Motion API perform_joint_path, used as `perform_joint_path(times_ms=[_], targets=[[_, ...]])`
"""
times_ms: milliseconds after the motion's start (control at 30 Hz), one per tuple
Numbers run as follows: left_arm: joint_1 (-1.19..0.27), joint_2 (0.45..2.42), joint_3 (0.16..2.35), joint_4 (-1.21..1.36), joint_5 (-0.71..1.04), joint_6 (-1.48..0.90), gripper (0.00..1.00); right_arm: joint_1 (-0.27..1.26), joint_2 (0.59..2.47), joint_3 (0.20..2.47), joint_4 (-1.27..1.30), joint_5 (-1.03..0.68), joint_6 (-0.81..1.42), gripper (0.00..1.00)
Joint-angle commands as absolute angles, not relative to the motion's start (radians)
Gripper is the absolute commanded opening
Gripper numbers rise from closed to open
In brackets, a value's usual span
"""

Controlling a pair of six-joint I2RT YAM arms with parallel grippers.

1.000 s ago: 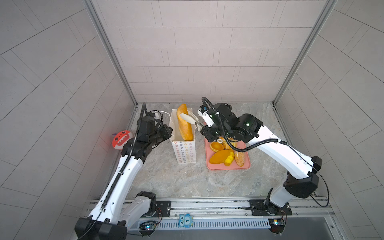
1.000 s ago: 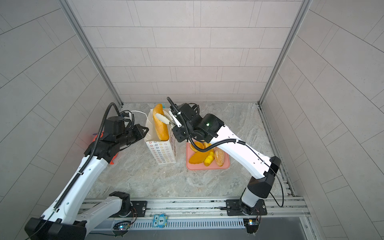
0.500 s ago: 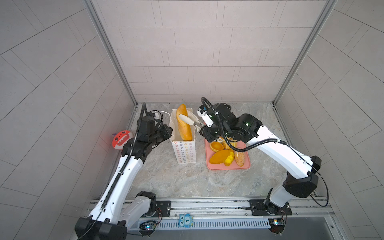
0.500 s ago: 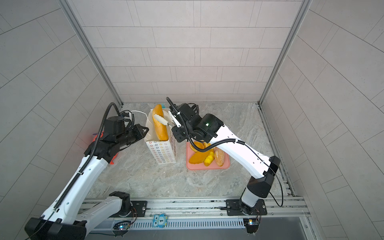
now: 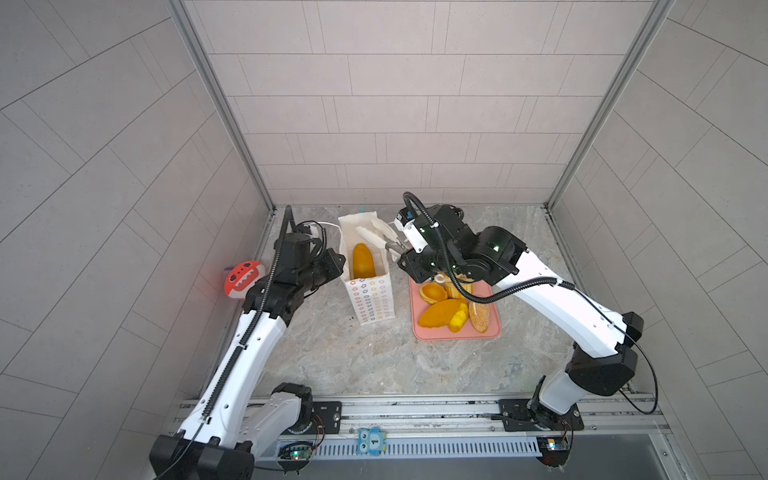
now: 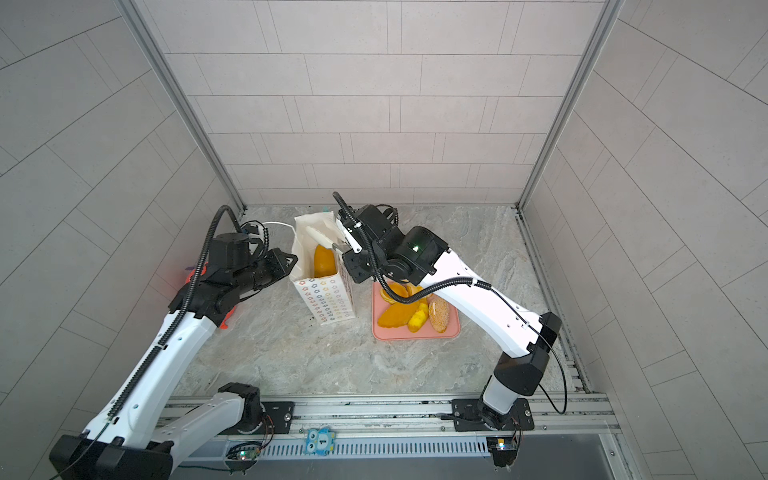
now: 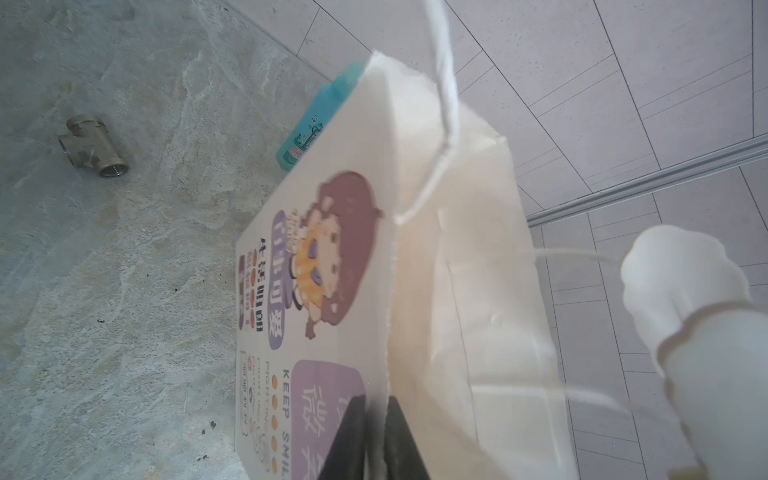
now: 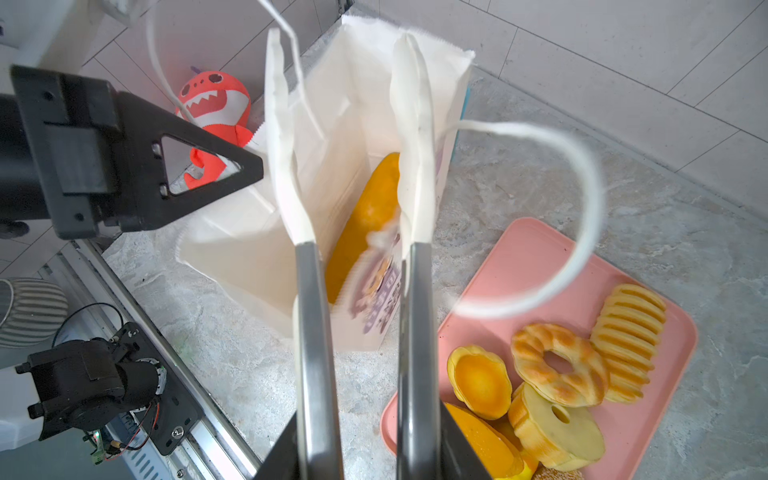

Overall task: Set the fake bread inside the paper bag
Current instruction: 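Lower the baguette into the bag and open the right gripper, then withdraw the right gripper back over the tray of breads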

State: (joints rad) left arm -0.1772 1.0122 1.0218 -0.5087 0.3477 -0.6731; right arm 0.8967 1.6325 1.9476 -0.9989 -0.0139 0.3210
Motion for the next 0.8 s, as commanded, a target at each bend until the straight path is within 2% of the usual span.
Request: perform_joint_path(times_ms=[0, 467, 767], targets=[[-0.180, 0.997, 1.011, -0.503, 0.349, -0.664, 0.14, 0.902, 1.623, 1.987, -0.982, 0.000, 0.320, 0.41], [-0.180, 1.000, 1.024, -0.518, 0.349, -0.652, 0.16, 0.902, 1.591, 2.012, -0.991, 0.050, 0.309, 0.39], [-0.180, 1.009, 1.054, -0.549, 0.349, -0.625, 0.06, 0.870, 1.559, 2.008, -1.001, 0.078, 0.298, 0.37]])
